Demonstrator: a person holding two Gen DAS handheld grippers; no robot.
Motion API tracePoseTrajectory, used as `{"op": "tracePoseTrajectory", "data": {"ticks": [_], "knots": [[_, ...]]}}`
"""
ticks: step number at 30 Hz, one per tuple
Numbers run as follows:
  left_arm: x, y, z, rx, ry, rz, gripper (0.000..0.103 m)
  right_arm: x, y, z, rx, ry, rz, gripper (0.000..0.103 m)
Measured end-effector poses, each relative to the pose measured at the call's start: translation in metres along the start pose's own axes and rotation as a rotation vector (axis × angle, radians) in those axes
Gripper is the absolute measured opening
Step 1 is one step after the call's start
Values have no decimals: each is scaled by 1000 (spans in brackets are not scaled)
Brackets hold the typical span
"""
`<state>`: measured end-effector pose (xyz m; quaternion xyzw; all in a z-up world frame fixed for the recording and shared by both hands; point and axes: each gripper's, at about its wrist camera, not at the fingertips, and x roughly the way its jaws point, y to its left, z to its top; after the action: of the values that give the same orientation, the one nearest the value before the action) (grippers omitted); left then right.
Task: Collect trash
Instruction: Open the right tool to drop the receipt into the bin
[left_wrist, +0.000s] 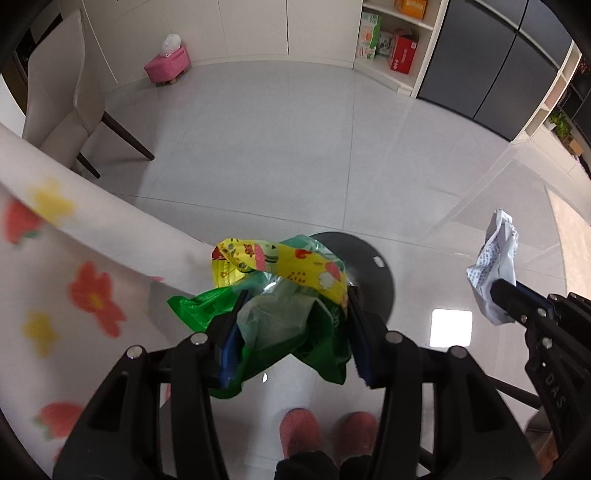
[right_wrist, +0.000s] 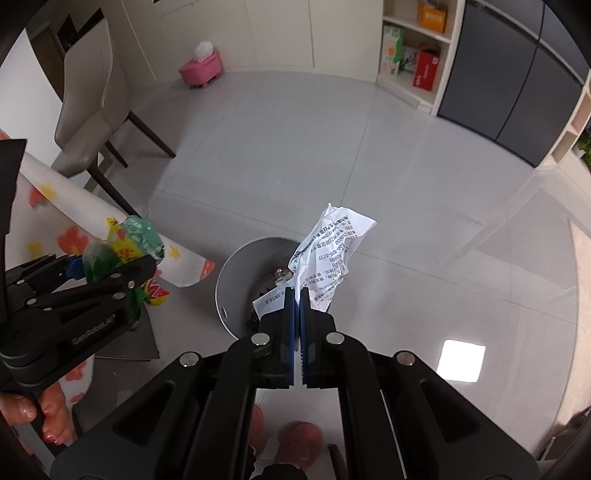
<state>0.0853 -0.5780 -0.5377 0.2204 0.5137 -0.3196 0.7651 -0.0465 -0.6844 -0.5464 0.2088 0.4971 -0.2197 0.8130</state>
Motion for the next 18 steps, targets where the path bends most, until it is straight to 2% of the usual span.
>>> {"op": "tracePoseTrajectory", "data": {"ticks": [10,13,18], "knots": [[88,3,-14,7,-1,-3,50,98,8,-13,-80,33,66,2],[102,1,-15,16,-6,6,53,110,9,-15,-89,28,64,9],[117,-4,-15,24,-3,12,57,121,4,-19,-96,32,62,9]]}}
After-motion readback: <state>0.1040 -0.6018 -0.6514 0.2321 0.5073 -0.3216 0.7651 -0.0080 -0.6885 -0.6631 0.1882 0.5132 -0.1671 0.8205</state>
